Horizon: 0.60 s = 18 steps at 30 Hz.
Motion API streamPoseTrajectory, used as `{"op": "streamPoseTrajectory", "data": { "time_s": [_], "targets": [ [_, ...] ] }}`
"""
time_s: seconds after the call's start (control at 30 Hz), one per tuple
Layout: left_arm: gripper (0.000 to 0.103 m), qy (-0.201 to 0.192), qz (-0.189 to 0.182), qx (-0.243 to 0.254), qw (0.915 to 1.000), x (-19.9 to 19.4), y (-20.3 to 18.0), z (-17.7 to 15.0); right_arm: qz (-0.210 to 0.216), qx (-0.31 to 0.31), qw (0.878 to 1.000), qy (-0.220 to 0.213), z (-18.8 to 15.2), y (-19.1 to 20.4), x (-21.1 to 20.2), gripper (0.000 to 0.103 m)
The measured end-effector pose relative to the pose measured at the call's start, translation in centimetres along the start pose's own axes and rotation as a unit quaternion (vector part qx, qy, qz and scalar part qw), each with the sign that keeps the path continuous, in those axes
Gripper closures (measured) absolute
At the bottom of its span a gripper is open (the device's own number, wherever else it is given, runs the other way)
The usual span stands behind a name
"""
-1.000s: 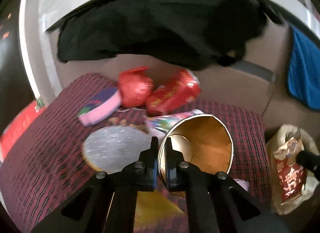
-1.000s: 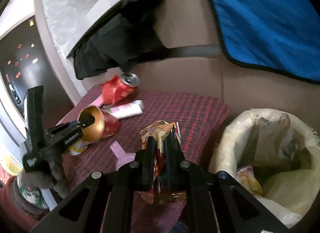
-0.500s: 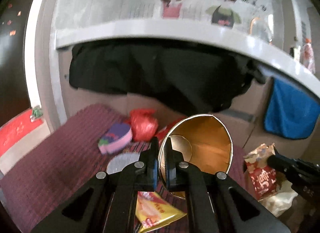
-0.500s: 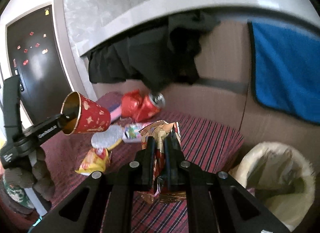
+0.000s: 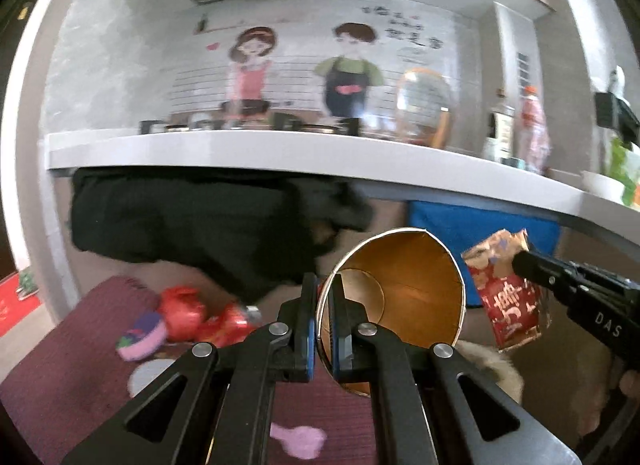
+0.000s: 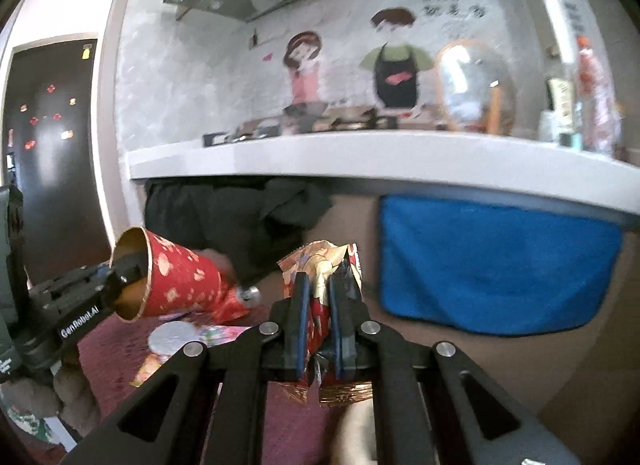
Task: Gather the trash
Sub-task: 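Carry the wrapper and cup over the bin and open both tools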
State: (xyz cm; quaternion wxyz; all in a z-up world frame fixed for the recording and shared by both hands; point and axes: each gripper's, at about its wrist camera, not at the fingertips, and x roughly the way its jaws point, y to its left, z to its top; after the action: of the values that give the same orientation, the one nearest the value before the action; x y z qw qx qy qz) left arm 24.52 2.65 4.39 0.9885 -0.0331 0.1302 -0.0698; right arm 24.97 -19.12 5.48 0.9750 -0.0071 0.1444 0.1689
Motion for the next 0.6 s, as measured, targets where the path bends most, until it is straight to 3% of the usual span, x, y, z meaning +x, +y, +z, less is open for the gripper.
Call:
{"op": "streamPoseTrajectory", "data": {
  "time_s": [0.23, 0.6],
  "targets": [
    [0.098, 0.003, -0.03, 0.03, 0.9991, 1.0, -8.1, -1.6, -0.057, 0.004, 0.998, -0.001, -1.7, -5.1, -3.5, 0.094],
    [0.098, 0.044, -0.051, 0.048, 0.9966, 3.9, -14.2, -4.8, -0.091, 0.043, 0.995, 0.022, -5.5, -11.0, -4.7, 0.094]
  ]
}}
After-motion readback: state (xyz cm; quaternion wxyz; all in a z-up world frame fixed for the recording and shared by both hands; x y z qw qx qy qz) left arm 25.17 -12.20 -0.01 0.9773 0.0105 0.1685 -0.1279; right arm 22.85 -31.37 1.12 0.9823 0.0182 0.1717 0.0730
